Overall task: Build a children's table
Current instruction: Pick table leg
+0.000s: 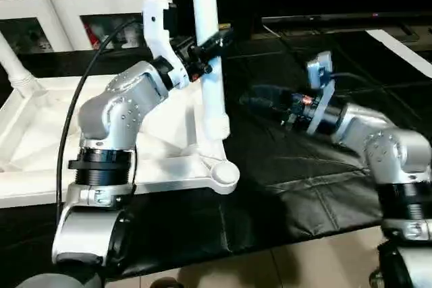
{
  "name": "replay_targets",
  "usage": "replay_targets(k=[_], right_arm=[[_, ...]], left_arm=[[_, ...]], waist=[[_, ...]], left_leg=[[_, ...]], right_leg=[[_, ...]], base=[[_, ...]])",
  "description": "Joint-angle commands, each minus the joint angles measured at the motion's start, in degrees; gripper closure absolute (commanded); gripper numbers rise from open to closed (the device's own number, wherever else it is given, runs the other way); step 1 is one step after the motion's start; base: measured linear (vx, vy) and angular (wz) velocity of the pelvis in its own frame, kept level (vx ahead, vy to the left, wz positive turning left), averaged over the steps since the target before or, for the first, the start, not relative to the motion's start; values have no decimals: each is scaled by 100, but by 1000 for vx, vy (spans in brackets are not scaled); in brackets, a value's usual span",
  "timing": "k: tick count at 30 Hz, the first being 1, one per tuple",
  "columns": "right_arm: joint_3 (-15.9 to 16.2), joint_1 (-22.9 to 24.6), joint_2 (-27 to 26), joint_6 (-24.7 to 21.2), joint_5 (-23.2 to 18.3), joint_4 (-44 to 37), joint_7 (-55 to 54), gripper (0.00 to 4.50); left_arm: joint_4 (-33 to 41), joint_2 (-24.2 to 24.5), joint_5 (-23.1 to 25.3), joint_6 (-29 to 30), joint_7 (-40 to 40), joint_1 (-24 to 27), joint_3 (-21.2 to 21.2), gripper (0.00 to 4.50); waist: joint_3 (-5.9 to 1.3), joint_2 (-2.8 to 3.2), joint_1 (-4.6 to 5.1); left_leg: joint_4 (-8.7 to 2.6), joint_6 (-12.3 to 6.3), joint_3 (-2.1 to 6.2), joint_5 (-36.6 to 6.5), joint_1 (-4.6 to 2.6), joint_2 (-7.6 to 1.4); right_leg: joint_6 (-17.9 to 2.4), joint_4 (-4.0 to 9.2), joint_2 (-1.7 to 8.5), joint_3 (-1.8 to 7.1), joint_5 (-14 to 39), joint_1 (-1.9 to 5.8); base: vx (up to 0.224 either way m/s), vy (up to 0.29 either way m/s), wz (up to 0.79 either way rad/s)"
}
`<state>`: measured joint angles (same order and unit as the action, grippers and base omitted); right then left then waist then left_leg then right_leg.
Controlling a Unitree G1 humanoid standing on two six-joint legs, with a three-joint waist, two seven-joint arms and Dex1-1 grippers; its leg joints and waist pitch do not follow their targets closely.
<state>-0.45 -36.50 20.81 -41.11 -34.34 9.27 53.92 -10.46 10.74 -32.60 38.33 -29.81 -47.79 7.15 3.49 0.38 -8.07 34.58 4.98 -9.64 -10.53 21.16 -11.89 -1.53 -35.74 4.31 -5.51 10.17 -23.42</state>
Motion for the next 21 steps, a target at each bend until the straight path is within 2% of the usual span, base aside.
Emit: replay_targets(k=[1,2,7,13,21], right_arm=[[130,-166,-23,-80,2,4,81,106],[177,-220,-58,-110,21,87,106,106],[520,-460,-155,-129,258,525,268,106],[635,-563,-166,-257,240,645,421,106],[842,-557,-51,-235,351,636,697,106]], left_arm=[[318,7,-152,130,-165,-106,-113,265],[379,12,-160,179,-204,-99,-153,265],[679,75,-318,388,-610,-63,-407,265],[859,163,-393,528,-898,-24,-624,265],[934,187,-396,609,-1010,-17,-697,265]], waist=[[-482,-43,-21],[-479,-68,-18],[-466,-48,-19],[-477,-54,-22],[-470,-49,-16]], left_leg=[[-321,-172,11,-432,-15,-99],[-323,-166,8,-440,-10,-97],[-331,-116,1,-472,-10,-94],[-329,-84,6,-442,-5,-88],[-331,-65,5,-476,-3,-93]], right_leg=[[-1056,378,378,287,823,387],[-1076,365,380,289,840,392],[-972,399,382,294,1020,382],[-931,377,373,298,886,398],[-902,395,370,298,984,396]], base=[[0,0,0],[0,0,0],[0,0,0],[0,0,0],[0,0,0]])
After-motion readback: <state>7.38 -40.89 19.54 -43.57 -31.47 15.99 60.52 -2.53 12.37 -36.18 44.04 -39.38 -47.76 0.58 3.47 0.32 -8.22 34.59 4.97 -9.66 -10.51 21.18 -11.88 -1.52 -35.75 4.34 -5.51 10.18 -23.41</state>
